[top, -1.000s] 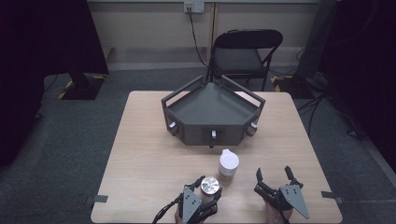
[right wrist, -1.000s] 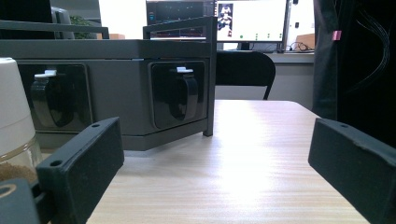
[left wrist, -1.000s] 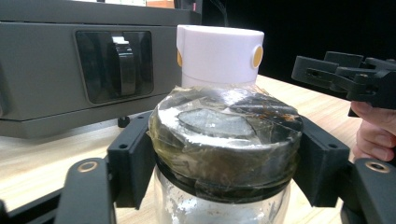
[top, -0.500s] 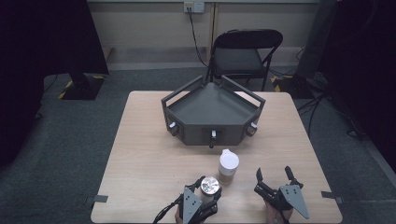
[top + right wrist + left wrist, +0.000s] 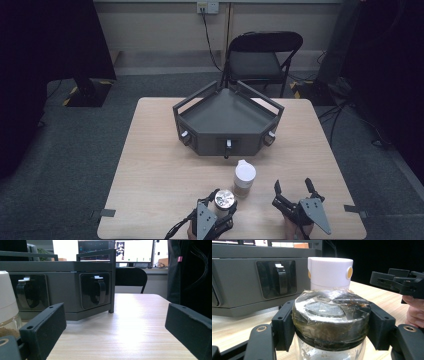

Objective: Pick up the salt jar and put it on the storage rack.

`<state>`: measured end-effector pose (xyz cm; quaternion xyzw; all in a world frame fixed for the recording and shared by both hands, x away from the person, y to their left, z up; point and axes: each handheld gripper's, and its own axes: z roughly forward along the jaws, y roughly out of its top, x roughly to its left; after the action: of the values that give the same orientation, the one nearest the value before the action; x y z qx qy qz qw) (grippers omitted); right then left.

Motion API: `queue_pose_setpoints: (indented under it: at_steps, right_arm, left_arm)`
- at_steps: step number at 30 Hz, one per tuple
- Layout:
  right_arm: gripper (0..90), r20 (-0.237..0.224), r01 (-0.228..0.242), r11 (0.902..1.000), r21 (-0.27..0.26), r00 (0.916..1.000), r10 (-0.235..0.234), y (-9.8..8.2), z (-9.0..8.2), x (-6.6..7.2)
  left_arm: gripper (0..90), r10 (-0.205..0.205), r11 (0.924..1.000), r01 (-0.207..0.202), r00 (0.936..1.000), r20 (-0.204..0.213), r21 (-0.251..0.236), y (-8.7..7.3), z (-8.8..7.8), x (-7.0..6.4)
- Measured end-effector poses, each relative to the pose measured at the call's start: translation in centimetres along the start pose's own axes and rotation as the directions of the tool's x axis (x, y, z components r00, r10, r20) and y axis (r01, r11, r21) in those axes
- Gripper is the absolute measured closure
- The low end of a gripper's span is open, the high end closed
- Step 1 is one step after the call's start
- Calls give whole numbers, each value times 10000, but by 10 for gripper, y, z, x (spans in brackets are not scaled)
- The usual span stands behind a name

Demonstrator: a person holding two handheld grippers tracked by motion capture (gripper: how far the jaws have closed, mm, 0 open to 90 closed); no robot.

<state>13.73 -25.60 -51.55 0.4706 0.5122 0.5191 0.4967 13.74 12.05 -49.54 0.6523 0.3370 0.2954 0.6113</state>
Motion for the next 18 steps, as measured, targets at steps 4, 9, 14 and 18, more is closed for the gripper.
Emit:
queue_pose_setpoints:
  at_steps: [4,9,14,18]
  right_arm:
    - [20,-1,-1,10000,-1,10000,1,0,0,0]
    - [20,-9,2,10000,-1,10000,-2,0,0,0]
    - [20,-6,2,10000,1,10000,-2,0,0,0]
    - [20,-1,0,10000,1,10000,0,0,0,0]
  left_arm:
    - [340,-2,10000,2,10000,17,11,1,-1,1]
    - [341,-50,10000,50,10000,38,53,2,-2,2]
    - [341,-2,10000,1,9999,106,78,5,-3,6]
    - [342,-69,10000,69,9998,165,1,6,-5,10]
